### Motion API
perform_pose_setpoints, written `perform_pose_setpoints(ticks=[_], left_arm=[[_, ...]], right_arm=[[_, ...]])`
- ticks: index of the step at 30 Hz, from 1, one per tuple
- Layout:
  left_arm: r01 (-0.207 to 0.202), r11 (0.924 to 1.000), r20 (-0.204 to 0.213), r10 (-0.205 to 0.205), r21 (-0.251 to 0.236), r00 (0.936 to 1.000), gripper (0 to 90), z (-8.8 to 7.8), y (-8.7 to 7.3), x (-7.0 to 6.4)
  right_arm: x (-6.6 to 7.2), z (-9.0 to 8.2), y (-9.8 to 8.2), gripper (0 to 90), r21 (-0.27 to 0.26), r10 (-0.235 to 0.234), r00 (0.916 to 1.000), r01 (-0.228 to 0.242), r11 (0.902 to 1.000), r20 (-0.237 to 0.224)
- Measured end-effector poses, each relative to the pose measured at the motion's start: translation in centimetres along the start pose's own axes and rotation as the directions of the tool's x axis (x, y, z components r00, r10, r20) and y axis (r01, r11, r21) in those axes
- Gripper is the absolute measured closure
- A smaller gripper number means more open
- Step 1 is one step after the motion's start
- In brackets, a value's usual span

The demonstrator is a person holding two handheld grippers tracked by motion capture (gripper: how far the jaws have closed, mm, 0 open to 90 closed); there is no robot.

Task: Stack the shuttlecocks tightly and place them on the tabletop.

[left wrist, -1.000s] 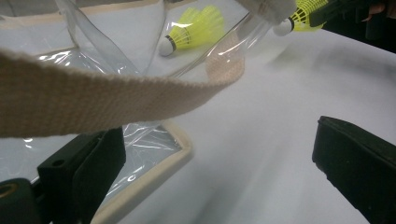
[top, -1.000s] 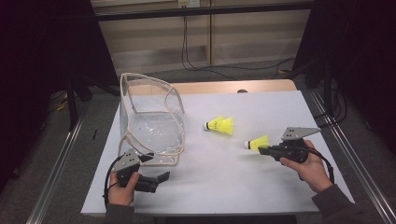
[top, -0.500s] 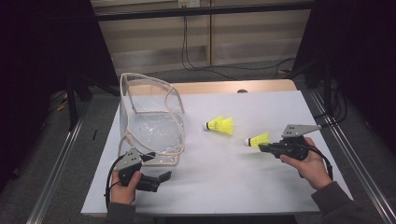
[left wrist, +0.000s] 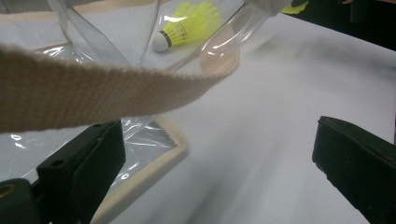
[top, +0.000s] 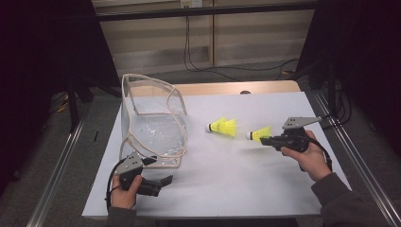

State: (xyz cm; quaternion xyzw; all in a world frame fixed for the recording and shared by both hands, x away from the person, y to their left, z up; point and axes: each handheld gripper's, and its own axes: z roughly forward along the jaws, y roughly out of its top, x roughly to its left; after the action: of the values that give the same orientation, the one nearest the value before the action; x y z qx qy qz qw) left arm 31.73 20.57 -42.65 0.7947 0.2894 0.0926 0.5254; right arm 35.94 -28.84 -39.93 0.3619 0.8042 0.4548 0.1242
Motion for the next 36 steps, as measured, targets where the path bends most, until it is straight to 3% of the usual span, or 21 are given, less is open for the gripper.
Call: perform_pose_setpoints(ticks=[5,10,13,18,20,23,26,36], left_arm=[[0.005,1.0,0.005,-0.005,0.004,1.0,2.7,0.1,-0.1,0.2],[0.006,1.0,0.011,-0.006,-0.001,0.9999,1.8,0.7,0.3,0.3],[0.006,1.0,0.01,-0.006,0.0,0.9999,1.7,0.5,0.3,0.4],[0.003,0.9999,0.004,-0.003,-0.011,1.0,2.1,0.3,0.3,0.3],[0.001,1.0,0.003,-0.001,-0.008,1.0,2.1,0.3,0.3,0.3],[-0.001,1.0,0.006,0.001,-0.009,1.0,1.8,0.4,0.3,0.3],[-0.002,1.0,0.005,0.002,-0.006,1.0,1.9,0.4,0.3,0.3],[-0.002,0.9999,0.007,0.002,-0.01,1.0,2.1,0.3,0.3,0.2]], right_arm=[[-0.7,1.1,0.2,90.0,0.024,0.005,0.9998,-0.005,0.9997,0.018],[-0.7,1.8,0.0,90.0,0.015,0.018,0.9997,-0.018,0.9997,0.014],[-0.9,2.2,0.4,90.0,0.043,0.002,1.0,-0.002,0.9991,0.006],[-1.0,2.6,1.4,90.0,0.088,-0.069,0.9975,0.07,0.9936,-0.013],[-0.9,2.5,1.9,90.0,0.083,-0.074,0.997,0.076,0.9937,-0.024],[-0.8,2.6,2.2,90.0,0.049,-0.039,0.9989,0.04,0.998,-0.026],[-0.5,3.0,2.0,90.0,0.056,-0.036,0.9992,0.037,0.9977,-0.015],[0.9,3.7,1.9,89.9,0.022,-0.025,0.9976,0.026,0.9994,-0.064]])
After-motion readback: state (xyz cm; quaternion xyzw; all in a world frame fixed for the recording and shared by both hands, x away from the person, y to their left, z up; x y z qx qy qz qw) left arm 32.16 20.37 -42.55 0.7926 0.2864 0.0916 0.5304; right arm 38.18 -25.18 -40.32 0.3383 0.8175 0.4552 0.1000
